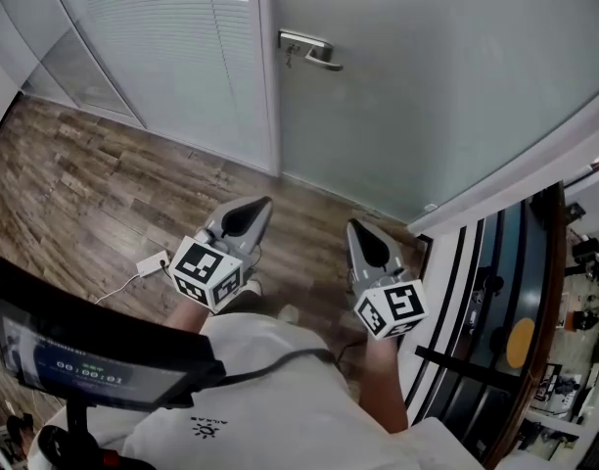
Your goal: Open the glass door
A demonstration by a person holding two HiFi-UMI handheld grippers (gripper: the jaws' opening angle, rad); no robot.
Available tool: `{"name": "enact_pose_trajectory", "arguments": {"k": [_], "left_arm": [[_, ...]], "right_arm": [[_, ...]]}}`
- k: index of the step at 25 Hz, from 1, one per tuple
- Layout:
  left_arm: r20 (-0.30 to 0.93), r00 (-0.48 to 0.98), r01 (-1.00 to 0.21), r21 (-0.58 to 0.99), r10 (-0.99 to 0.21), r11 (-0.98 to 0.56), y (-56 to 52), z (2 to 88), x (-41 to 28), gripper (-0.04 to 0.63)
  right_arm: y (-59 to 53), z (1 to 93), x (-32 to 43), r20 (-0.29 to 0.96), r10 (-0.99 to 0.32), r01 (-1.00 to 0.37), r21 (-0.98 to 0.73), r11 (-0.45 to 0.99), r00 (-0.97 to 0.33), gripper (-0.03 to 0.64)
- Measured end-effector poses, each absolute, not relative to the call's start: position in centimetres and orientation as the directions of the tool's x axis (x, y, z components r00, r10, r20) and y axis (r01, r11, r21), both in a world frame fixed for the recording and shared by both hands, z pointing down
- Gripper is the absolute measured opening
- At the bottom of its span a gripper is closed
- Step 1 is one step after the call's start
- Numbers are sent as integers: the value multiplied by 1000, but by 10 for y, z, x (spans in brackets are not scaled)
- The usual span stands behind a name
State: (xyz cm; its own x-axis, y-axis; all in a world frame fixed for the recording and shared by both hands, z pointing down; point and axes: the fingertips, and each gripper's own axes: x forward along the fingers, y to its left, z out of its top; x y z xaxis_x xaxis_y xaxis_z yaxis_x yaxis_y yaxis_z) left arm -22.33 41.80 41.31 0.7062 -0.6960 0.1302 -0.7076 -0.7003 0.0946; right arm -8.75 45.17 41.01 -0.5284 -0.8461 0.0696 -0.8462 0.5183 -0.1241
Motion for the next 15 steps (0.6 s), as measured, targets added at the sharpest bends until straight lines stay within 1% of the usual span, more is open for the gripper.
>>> {"name": "enact_pose_trajectory", "arguments": {"k": [9, 12, 15], "left_arm": [[108, 700, -714, 92, -706, -694, 398, 406, -226, 5], [120, 715, -699, 111, -689, -706, 366, 414, -223, 5], [131, 737, -676, 130, -664, -725, 306, 423, -233, 5]], "right_arm": [[438, 402, -94, 68, -841, -843, -90, 531, -537, 9], [404, 407, -96, 94, -845, -850, -92, 519, -526, 9], [344, 413, -109, 119, -854, -862, -92, 499, -507, 9]]}}
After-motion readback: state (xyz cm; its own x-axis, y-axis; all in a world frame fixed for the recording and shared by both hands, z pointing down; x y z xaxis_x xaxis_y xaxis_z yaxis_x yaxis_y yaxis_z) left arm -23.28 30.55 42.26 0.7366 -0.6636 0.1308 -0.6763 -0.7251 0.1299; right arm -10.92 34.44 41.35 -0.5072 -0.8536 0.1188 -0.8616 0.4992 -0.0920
